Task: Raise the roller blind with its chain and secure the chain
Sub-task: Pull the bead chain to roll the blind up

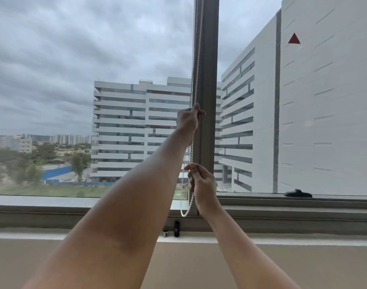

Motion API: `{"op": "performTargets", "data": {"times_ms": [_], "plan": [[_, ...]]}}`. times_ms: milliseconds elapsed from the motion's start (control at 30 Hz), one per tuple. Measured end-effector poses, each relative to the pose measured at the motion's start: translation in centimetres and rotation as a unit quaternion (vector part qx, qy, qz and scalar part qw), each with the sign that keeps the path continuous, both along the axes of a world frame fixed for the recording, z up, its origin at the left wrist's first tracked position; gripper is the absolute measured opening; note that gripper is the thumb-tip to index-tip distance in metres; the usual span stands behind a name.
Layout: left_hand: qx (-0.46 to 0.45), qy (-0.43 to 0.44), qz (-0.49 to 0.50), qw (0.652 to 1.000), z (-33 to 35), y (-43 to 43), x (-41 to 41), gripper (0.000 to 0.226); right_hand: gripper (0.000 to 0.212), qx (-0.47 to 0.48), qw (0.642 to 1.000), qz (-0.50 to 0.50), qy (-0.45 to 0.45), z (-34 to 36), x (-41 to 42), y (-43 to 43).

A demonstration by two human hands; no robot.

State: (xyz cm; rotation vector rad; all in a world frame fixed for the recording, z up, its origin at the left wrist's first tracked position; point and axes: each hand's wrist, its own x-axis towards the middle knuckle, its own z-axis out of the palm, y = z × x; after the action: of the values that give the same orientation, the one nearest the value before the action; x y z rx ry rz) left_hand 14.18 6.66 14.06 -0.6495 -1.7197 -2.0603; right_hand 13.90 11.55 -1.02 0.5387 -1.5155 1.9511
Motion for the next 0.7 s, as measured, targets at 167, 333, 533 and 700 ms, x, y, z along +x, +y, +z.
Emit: {"op": "performTargets", "data": {"times_ms": [167,333,533,700], "plan": [[0.034,0.072,0.020,0.997,-0.7,0.7,0.2,0.045,0.039,0.006,0.998,0.056,-0.006,0.4,-0.1,0.4],[0.045,0.148,0.005,0.988,-1.3,1.2,0.1,0.046,0.040,0.033,0.995,0.091,-0.002,1.9,0.2,1.9],[0.068,0.142,0.020,0.987,-3.8,1.9,-0.6,0.046,0.032,-0.073,0.993,0.079,0.054,8.1,0.7,1.7],[0.074,0.106,-0.033,0.991,-9.0,2.6,-1.4,0.052,0.031,0.011,0.999,-0.027,0.043,12.2,1.5,1.2]]}}
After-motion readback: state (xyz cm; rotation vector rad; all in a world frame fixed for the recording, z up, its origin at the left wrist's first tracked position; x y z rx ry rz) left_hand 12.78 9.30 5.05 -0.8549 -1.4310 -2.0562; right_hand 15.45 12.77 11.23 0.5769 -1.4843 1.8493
